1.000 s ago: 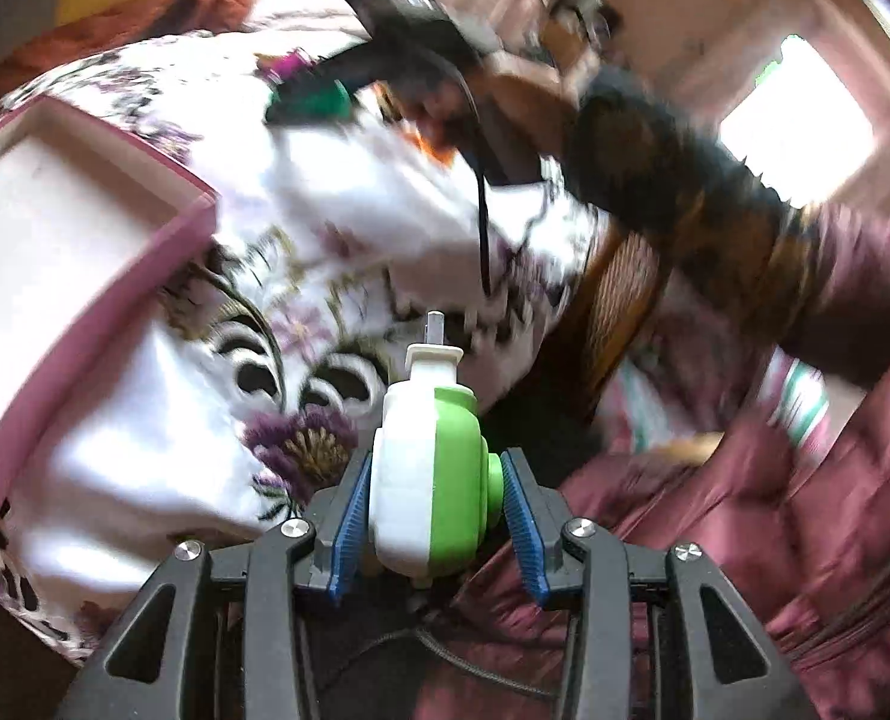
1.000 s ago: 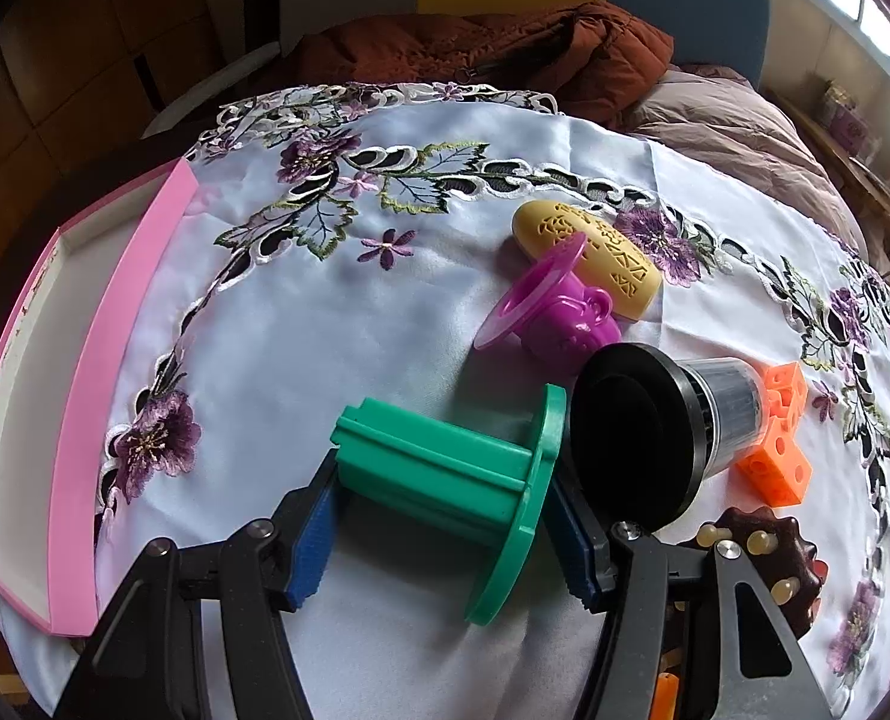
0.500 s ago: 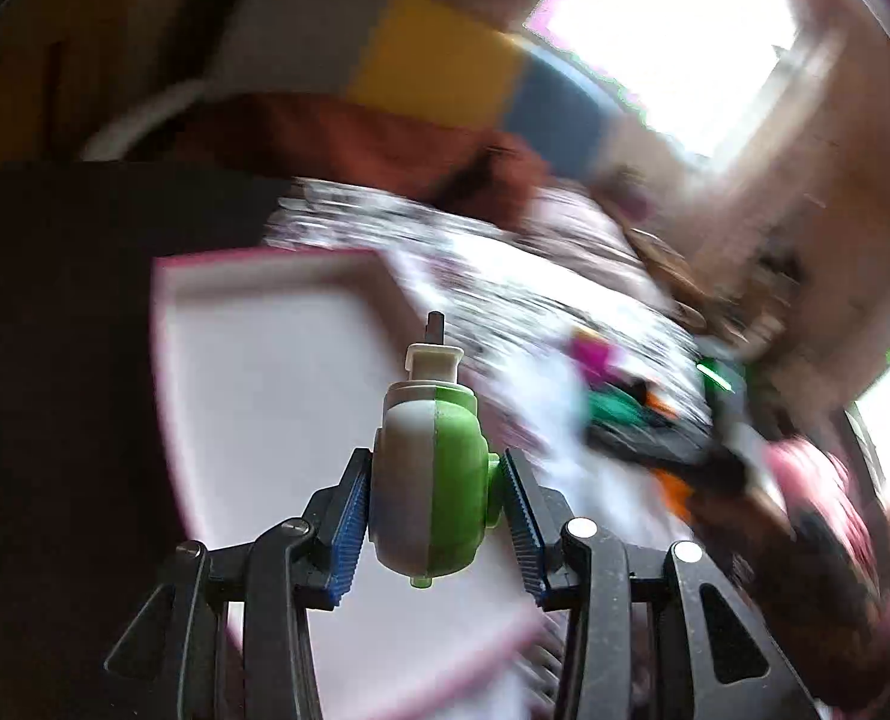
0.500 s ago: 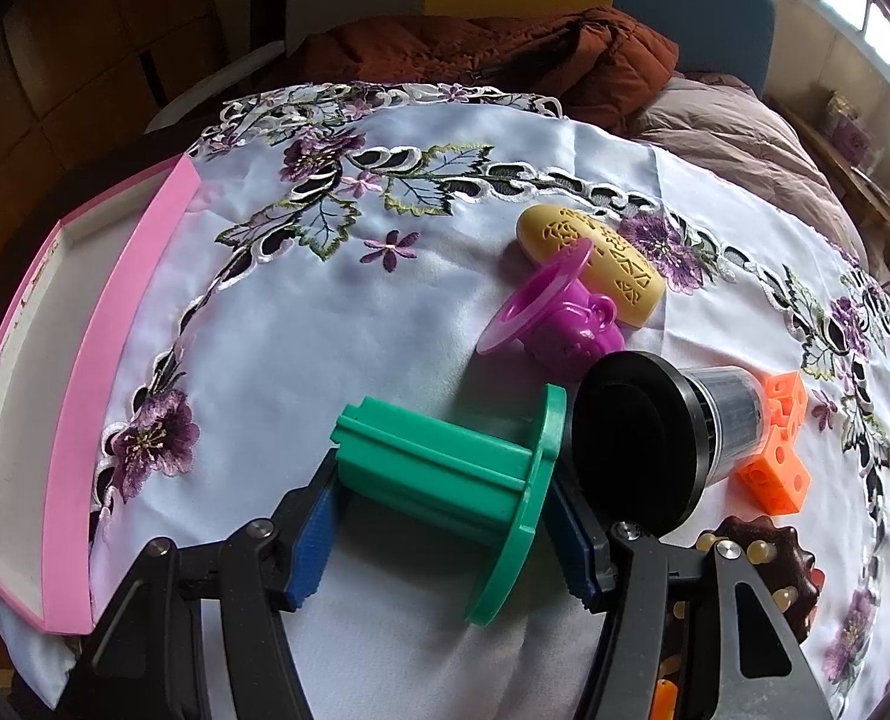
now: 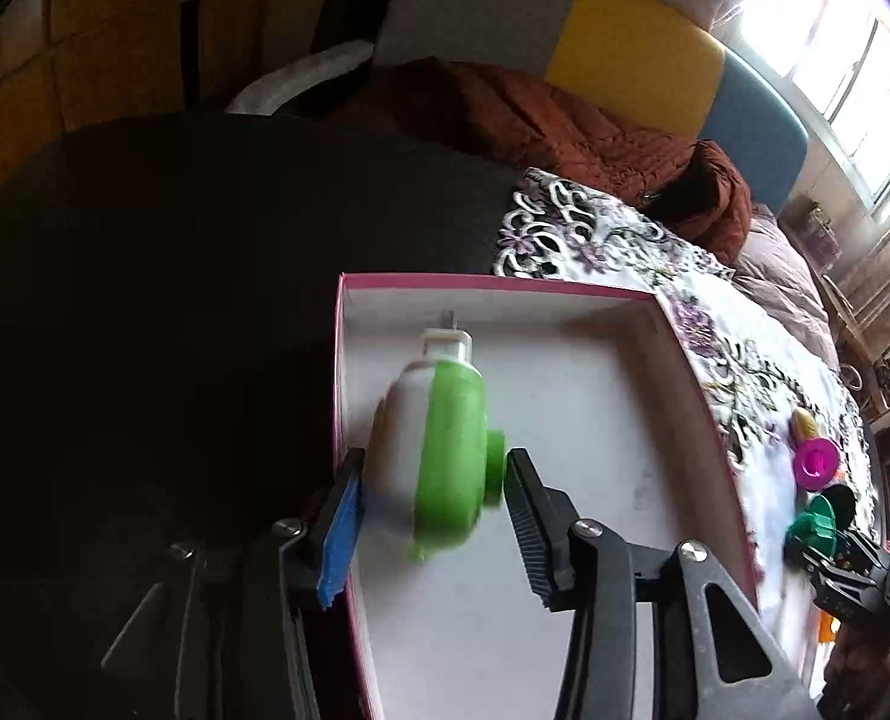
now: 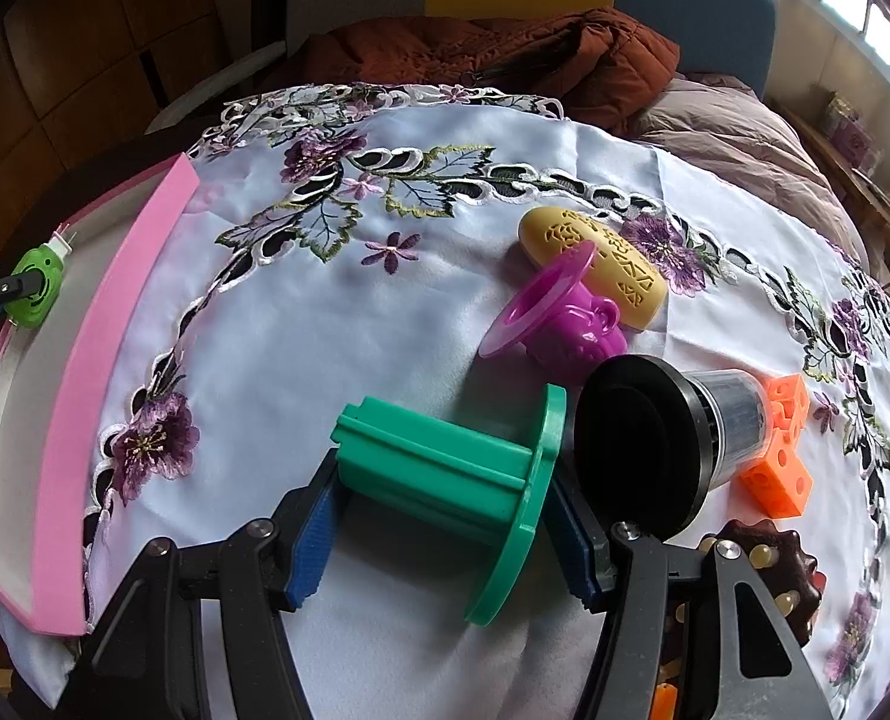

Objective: Organize rigid objects
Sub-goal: 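Lower the white-green device into the tray and open the left tool, then carry the teal spool into the tray and open the right tool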

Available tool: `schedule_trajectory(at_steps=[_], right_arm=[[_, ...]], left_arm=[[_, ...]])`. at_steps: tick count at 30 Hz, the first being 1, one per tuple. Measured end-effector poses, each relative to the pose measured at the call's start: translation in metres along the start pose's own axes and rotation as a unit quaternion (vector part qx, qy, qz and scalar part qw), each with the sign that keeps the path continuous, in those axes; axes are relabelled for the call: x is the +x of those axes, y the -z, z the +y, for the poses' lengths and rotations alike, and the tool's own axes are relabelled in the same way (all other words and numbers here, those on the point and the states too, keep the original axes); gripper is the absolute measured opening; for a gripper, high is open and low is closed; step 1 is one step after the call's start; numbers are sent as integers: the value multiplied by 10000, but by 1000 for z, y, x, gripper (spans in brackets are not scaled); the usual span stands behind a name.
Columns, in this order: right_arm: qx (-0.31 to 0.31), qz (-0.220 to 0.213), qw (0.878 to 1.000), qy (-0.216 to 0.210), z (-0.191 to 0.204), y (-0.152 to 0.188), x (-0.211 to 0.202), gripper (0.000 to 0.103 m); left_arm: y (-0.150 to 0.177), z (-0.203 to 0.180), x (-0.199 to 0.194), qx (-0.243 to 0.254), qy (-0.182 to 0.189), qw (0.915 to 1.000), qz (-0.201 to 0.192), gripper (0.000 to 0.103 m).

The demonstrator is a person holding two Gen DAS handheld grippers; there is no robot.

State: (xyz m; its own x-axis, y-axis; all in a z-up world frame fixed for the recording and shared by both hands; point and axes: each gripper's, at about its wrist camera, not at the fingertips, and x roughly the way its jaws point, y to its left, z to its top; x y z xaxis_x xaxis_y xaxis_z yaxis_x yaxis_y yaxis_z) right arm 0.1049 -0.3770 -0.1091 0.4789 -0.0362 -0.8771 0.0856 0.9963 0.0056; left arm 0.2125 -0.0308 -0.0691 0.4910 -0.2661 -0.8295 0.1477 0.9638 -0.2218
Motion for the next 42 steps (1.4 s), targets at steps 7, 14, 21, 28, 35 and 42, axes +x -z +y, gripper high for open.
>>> schedule_trajectory(at_steps=[7,14,21,28,35,42], right_arm=[[-53,-69,9999,64,2,2,0,63],[-58,-88,9998,164,3,3,-1,62],[78,-10,9994,350,12,1,-7,62],[-146,-348,9993,73,52,-13,-34,62],[-536,-634,9956,-437,113,-39,-56,62],[-938,-611,9904,-812,172,-60,-48,62]], left_arm=[[24,-1,-33,168,-172,9990,-388,58],[62,0,-71,30,-200,9985,-500,58],[88,-3,-94,-26,-106,9984,-558,58],[107,8,-105,-147,-84,9981,-598,58],[114,22,-111,-299,-168,9971,-677,58],[116,27,-118,-275,-209,9964,-770,58]])
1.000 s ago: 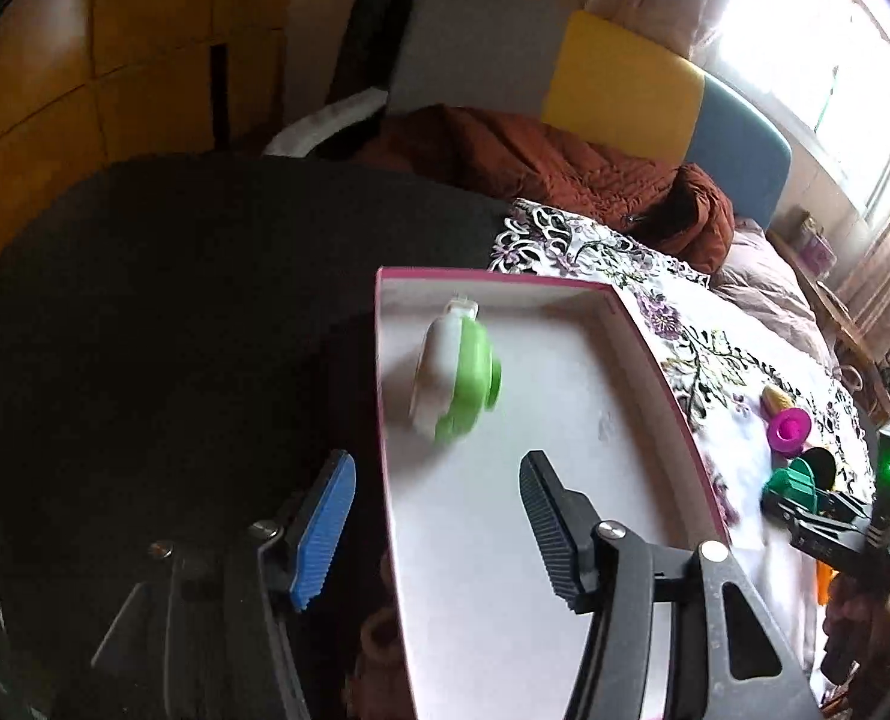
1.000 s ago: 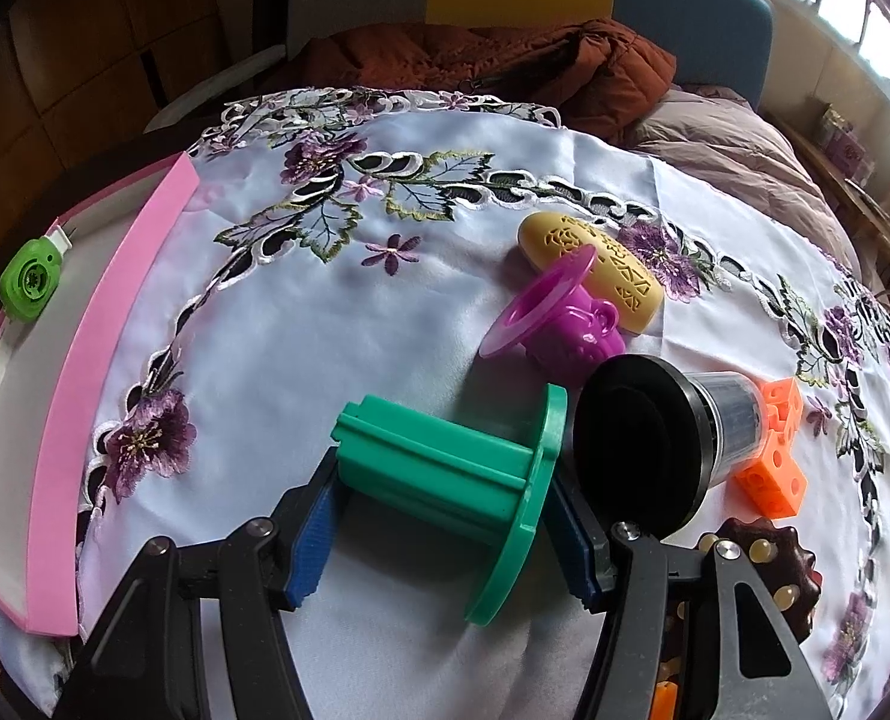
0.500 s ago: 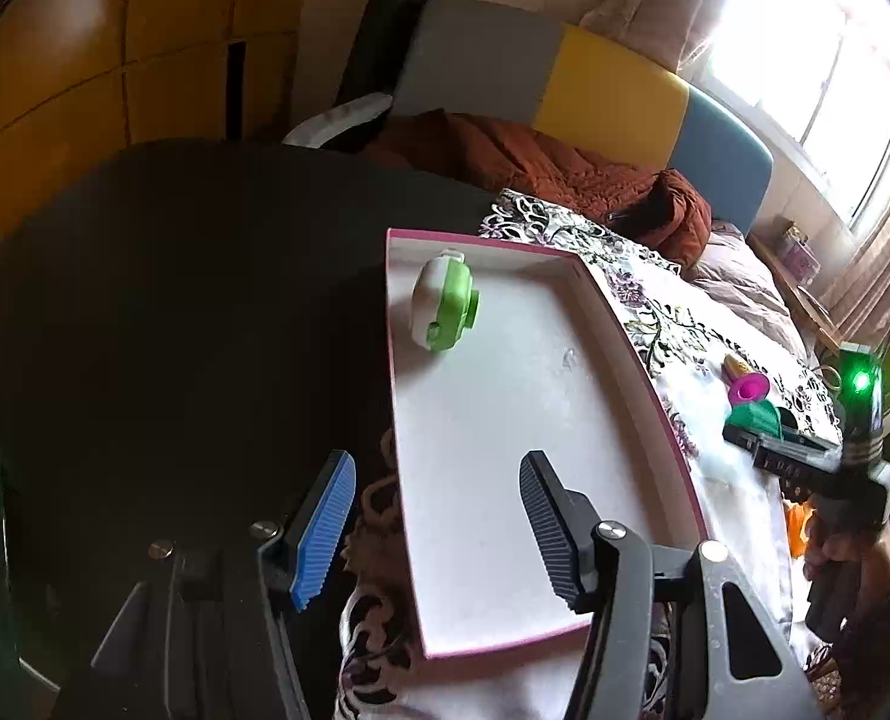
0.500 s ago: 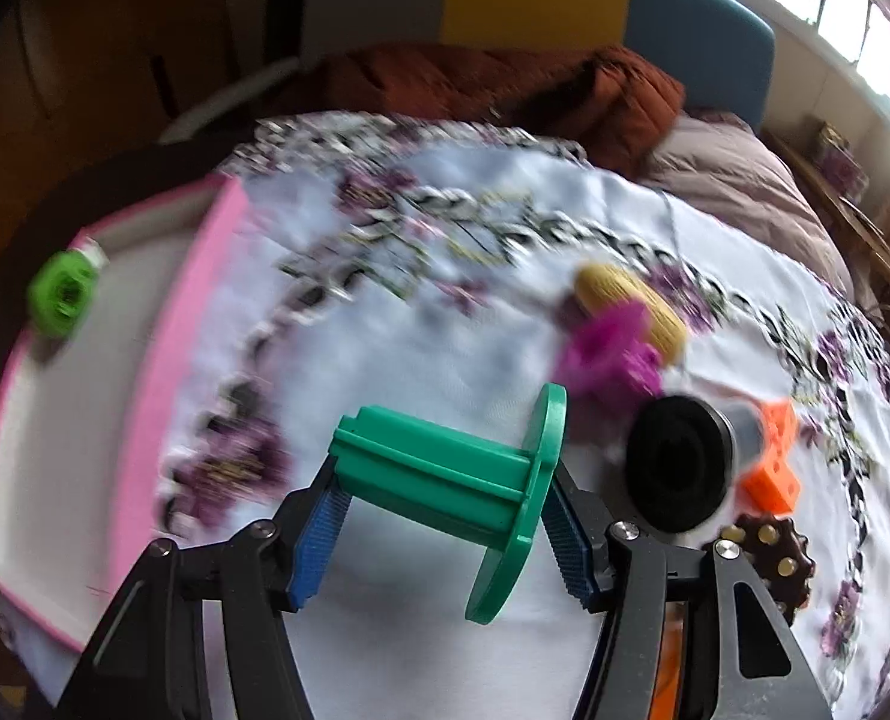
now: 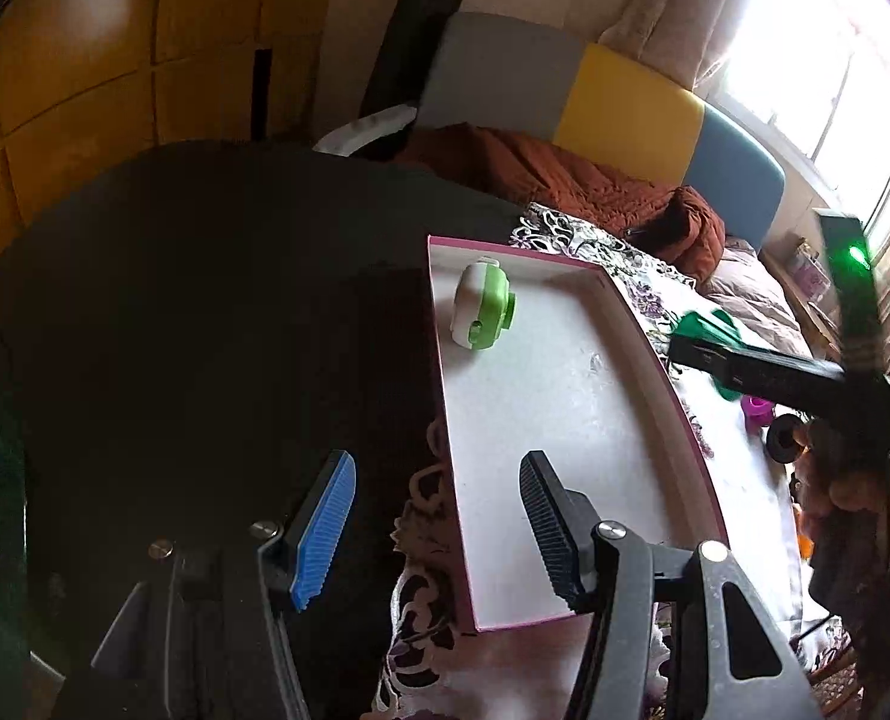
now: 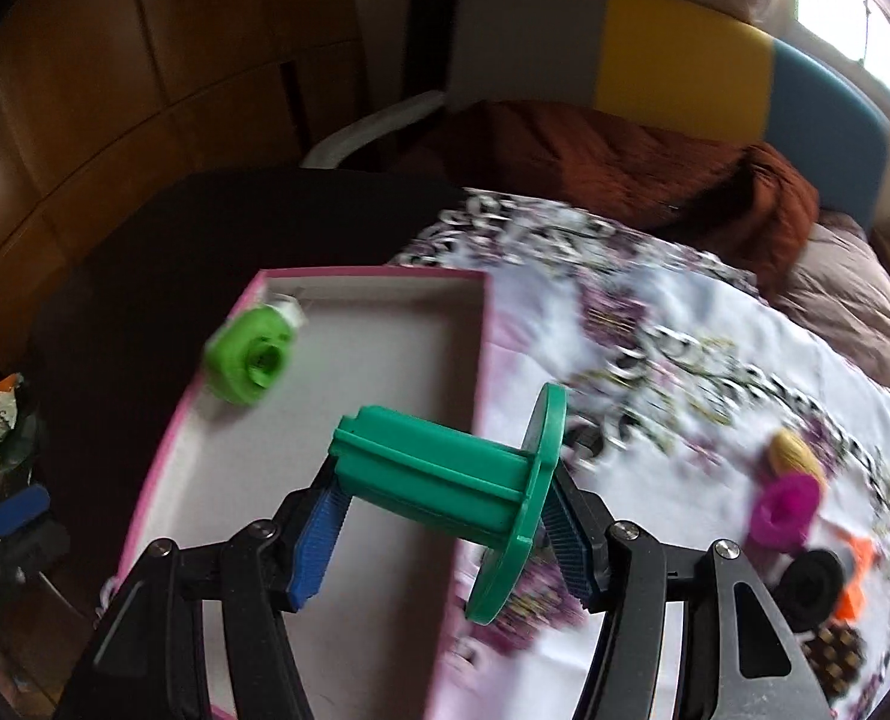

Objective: Organize rigid objects
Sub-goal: 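Carry the teal spool into the tray and open the right tool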

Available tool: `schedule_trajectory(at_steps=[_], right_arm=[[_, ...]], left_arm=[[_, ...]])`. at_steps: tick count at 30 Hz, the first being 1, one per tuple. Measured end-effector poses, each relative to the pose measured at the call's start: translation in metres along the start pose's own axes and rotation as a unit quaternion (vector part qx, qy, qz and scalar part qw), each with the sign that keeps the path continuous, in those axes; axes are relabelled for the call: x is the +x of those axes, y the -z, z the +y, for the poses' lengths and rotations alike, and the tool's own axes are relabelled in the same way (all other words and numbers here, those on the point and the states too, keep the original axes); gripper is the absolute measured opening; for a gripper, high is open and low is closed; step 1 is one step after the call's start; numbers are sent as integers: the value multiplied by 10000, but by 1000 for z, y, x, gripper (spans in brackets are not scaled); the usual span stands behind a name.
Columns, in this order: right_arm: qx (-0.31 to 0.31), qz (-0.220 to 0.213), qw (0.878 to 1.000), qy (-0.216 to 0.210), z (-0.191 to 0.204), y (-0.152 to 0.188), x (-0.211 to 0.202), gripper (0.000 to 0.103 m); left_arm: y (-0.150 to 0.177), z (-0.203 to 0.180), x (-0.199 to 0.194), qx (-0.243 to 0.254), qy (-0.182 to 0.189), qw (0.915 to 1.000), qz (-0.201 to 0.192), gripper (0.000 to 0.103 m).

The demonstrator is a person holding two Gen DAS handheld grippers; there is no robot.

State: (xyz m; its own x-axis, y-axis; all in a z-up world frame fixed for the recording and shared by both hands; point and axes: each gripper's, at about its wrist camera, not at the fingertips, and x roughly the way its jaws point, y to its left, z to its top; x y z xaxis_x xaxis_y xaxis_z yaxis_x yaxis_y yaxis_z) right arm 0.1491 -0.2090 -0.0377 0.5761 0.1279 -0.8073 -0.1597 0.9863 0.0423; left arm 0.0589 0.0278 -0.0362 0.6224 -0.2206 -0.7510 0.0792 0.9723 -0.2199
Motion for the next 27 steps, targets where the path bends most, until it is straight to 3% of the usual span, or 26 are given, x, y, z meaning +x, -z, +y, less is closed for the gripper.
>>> schedule_trajectory(at_steps=[9,17,24,27], right_arm=[[-369,345,9987,-40,40,-27,49,62],[-270,763,9963,273,51,-39,103,63],[-194,727,9968,250,52,-34,105,63],[-99,604,9980,162,48,-34,94,71]], left_arm=[[2,3,1,-4,-13,10000,65,58],[4,0,1,66,-100,9998,127,58],[7,-3,4,112,-112,9996,218,58],[8,-5,1,126,-97,9997,199,58]])
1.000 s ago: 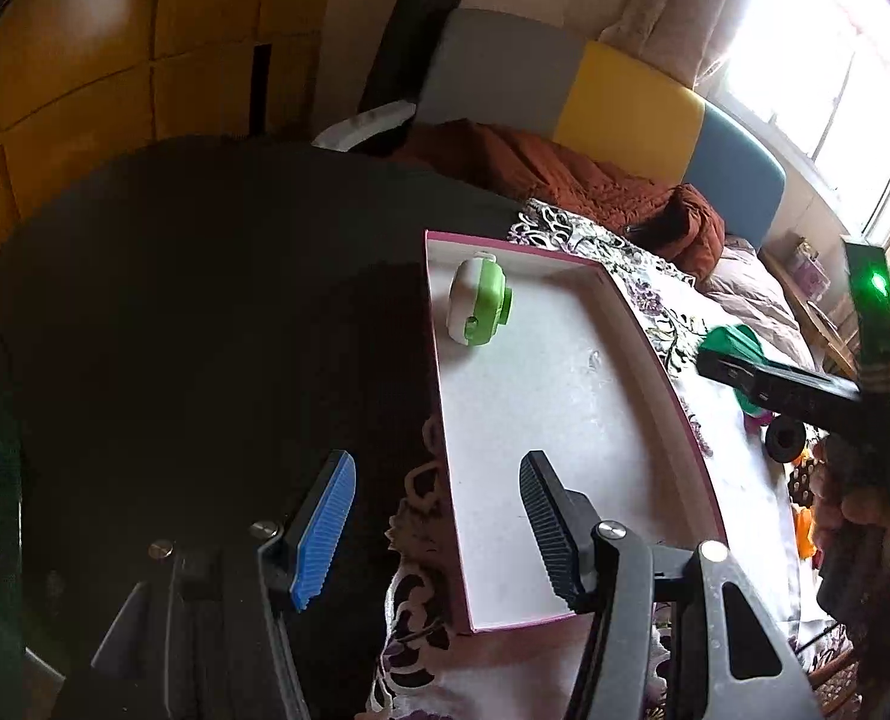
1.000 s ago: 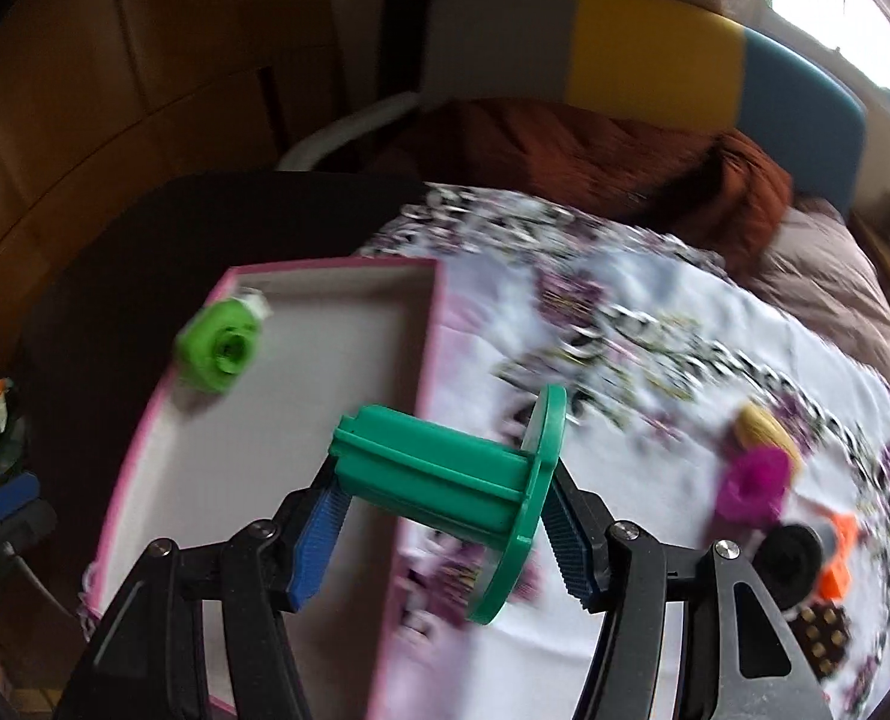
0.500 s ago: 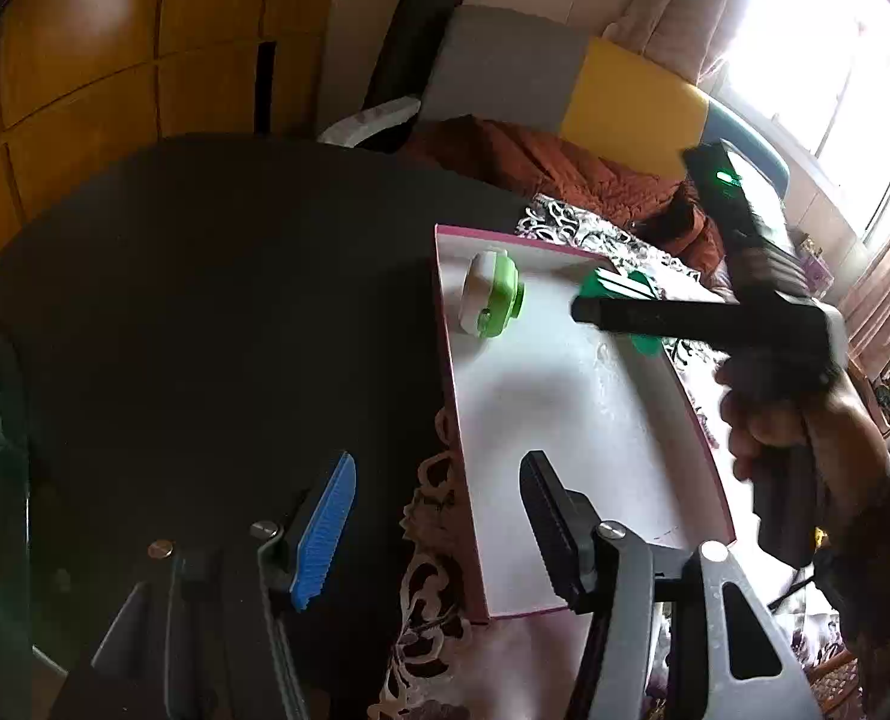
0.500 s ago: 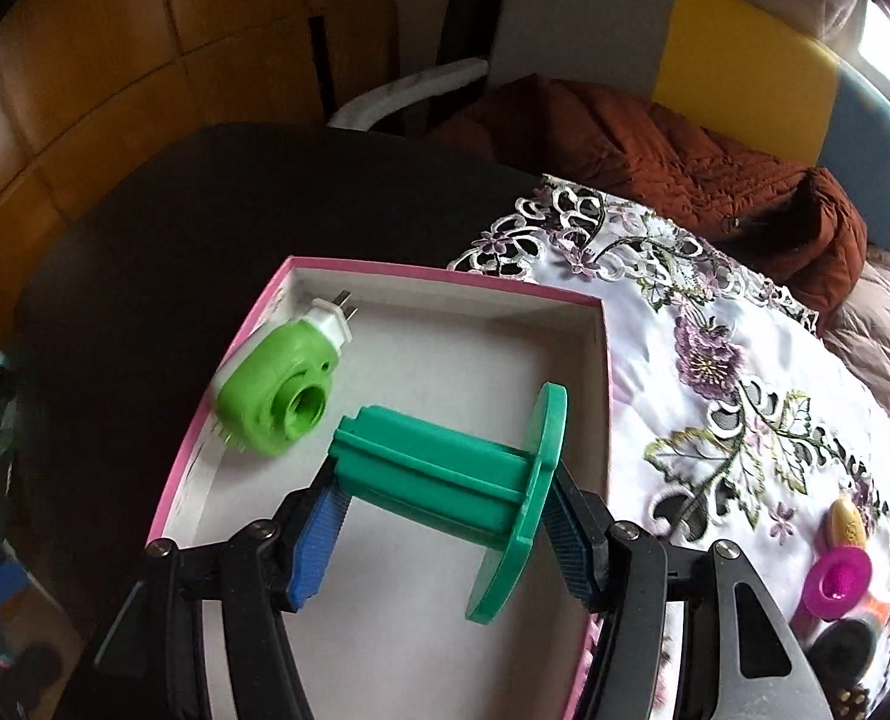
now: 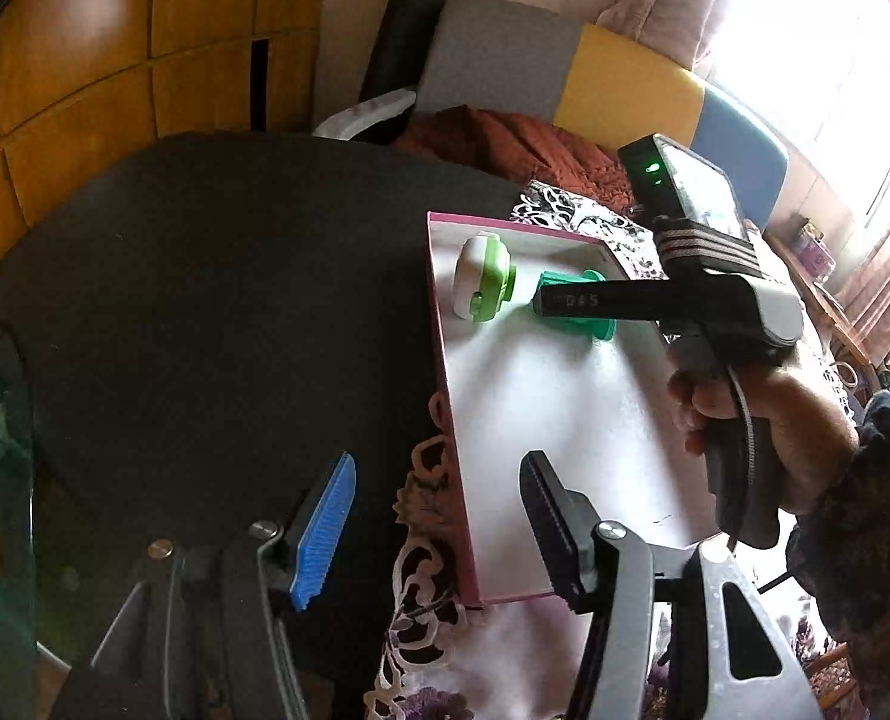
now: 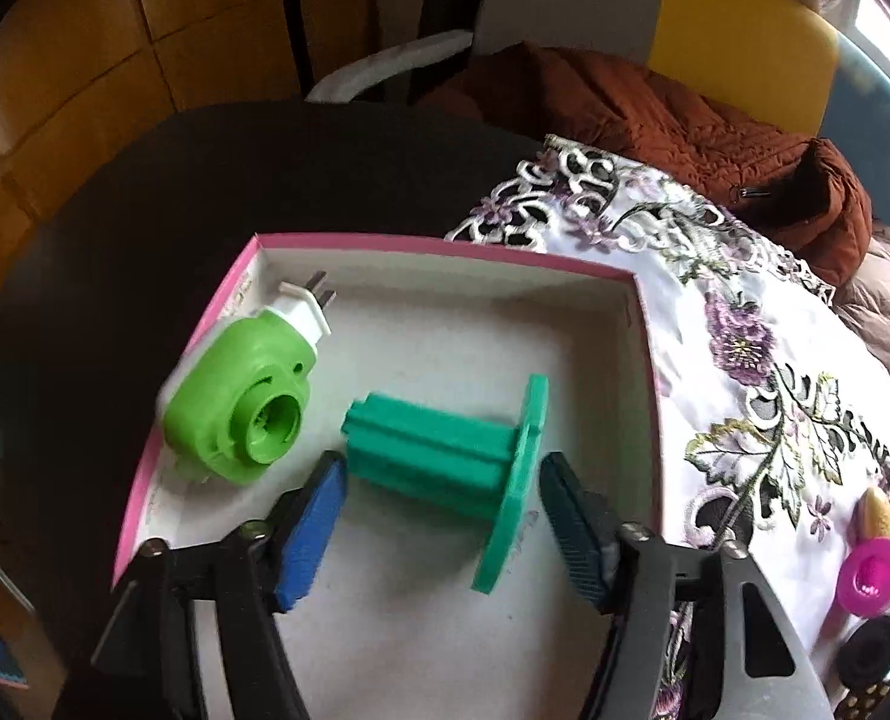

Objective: Organize rigid objects
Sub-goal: 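Carry the teal spool into the tray and open the right tool, then move both tools back over the remaining toys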

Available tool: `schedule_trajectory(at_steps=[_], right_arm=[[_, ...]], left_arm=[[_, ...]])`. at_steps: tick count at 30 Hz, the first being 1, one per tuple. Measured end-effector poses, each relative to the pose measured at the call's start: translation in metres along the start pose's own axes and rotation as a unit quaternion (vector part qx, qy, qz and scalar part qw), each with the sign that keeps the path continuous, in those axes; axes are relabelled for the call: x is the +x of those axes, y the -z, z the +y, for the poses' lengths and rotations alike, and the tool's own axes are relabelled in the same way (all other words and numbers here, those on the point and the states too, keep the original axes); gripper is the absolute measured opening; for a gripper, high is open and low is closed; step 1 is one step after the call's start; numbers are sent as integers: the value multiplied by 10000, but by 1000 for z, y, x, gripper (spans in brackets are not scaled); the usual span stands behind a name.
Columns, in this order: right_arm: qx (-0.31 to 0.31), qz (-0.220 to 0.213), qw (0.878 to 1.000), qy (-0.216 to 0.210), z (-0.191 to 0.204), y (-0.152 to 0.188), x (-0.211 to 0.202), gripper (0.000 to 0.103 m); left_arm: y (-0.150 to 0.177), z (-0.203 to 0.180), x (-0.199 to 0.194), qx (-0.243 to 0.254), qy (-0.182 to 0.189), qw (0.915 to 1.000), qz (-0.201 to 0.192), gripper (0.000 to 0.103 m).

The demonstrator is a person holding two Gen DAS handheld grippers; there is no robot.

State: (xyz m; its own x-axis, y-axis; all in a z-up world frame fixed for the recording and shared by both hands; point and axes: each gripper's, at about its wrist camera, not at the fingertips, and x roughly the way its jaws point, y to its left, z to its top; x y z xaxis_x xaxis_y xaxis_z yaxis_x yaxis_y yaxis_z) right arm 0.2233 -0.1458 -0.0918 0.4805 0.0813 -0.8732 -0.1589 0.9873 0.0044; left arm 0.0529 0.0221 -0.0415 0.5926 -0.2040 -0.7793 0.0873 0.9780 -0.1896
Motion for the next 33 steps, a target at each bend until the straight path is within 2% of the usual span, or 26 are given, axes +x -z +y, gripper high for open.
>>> schedule_trajectory(at_steps=[5,14,19,26,33], right_arm=[[46,-248,9996,-100,-5,7,-25,79],[266,-656,9974,-115,-31,40,-72,83],[362,-743,9966,-64,-52,60,-88,85],[488,-733,9959,182,-96,86,-104,87],[882,-856,9906,594,-165,102,-127,88]], left_arm=[[3,-3,2,13,13,10000,27,58],[7,-12,-1,49,36,10000,-24,58],[11,-19,0,132,48,9999,14,58],[11,-34,2,261,178,9995,65,58],[10,-50,3,513,232,9984,102,58]])
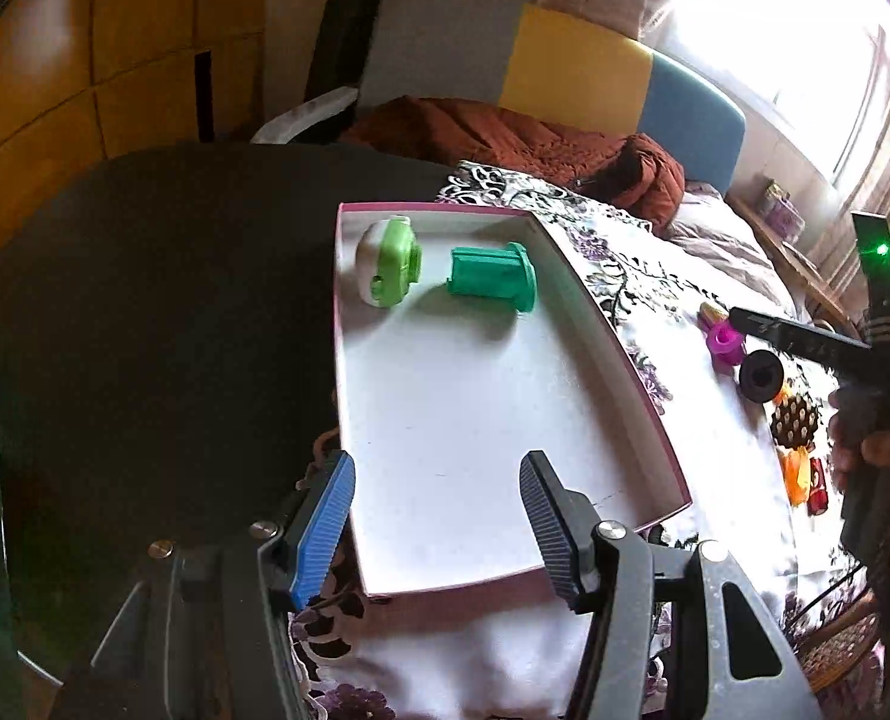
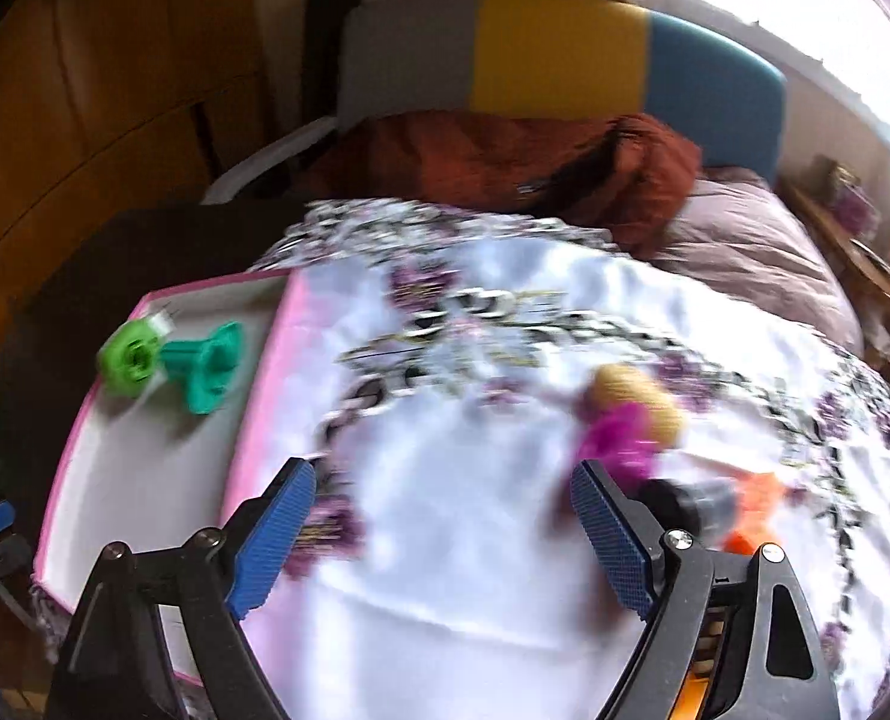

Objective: Organize rigid objects
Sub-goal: 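Move both tools back over the remaining toys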

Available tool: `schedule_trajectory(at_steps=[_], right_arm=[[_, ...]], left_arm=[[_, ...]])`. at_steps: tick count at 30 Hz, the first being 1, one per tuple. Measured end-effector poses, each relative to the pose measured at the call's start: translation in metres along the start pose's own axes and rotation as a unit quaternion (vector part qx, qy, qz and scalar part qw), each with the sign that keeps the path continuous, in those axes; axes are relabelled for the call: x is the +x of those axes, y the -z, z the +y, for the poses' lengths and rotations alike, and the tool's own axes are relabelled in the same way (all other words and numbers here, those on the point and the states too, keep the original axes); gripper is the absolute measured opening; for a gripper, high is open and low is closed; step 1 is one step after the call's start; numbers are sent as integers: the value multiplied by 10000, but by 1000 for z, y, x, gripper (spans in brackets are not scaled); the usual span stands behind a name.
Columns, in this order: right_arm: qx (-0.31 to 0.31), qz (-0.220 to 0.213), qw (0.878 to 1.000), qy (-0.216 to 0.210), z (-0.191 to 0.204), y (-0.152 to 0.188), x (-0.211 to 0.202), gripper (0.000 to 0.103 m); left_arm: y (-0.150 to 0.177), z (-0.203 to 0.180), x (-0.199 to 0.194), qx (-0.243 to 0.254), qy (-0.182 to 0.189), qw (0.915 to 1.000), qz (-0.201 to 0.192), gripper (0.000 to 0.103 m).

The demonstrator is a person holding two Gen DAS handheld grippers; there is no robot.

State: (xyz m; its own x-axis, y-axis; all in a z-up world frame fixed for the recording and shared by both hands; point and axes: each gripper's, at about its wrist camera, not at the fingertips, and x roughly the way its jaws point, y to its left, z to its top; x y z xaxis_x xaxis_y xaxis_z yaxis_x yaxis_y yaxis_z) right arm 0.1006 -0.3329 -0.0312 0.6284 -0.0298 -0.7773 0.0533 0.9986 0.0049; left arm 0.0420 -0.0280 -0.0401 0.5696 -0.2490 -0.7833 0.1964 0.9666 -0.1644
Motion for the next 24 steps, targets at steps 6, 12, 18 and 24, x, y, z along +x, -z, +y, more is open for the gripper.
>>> schedule_trajectory(at_steps=[6,12,18,24], right_arm=[[628,-187,9971,395,-70,1,-15,91],[1621,-407,9826,805,-146,15,-20,92],[3265,-512,9410,728,-217,39,-21,92],[3890,-457,9182,599,-239,51,-23,93]], left_arm=[[1,-12,1,186,41,9998,56,58],[-2,-27,4,289,136,9994,144,58],[-17,-66,9,674,388,9968,160,58],[-32,-119,29,1019,855,9906,316,58]])
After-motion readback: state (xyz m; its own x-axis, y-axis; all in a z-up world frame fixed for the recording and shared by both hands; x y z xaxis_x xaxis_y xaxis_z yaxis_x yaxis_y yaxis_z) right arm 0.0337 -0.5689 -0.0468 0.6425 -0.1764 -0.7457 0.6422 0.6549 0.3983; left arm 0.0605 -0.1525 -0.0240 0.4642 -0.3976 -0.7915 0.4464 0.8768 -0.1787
